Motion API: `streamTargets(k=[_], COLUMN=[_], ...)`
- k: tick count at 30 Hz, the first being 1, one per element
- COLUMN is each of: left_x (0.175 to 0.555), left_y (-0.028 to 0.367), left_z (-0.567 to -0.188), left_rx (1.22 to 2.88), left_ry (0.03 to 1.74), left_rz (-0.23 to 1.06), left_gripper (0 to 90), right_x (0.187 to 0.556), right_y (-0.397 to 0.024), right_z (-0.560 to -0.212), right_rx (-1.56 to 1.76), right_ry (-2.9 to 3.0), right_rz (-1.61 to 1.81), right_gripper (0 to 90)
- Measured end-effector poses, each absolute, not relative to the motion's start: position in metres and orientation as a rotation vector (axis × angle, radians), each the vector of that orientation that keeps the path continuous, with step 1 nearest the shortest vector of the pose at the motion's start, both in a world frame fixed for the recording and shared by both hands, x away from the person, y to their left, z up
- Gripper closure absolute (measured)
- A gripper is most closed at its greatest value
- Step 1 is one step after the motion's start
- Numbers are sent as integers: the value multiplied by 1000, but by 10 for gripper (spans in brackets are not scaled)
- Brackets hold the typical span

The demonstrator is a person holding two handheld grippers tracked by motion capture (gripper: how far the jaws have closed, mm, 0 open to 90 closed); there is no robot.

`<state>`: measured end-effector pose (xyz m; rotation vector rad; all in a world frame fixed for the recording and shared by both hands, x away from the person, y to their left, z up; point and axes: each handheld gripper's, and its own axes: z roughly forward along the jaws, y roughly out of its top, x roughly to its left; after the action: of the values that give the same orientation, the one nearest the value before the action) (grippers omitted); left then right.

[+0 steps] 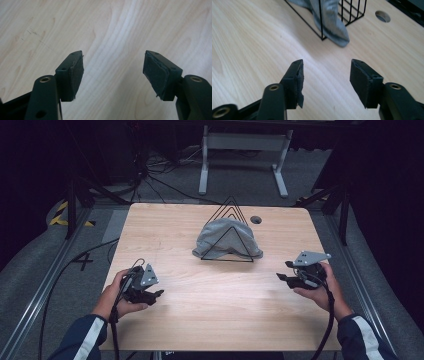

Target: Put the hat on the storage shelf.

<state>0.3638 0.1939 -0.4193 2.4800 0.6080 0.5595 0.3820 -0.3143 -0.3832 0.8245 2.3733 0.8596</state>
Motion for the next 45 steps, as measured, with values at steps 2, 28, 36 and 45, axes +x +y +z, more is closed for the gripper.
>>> streamTargets(k=[2,28,36,45], left_x=[359,333,331,331], left_y=[201,266,266,265], left_z=[-425,-483,-483,-483], left_rx=[2473,2213,2210,2203], left_ry=[613,818,858,887], left_rz=[531,327,345,355], left_gripper=[328,217,179,152], right_x=[375,313,313,313], right_y=[-320,-391,-391,-391], right_z=[-391,-467,-467,-467], right_rx=[826,1132,1149,1175], right_ry=[2370,2281,2277,2260], right_rz=[855,1008,1000,998], right_gripper=[437,279,260,246])
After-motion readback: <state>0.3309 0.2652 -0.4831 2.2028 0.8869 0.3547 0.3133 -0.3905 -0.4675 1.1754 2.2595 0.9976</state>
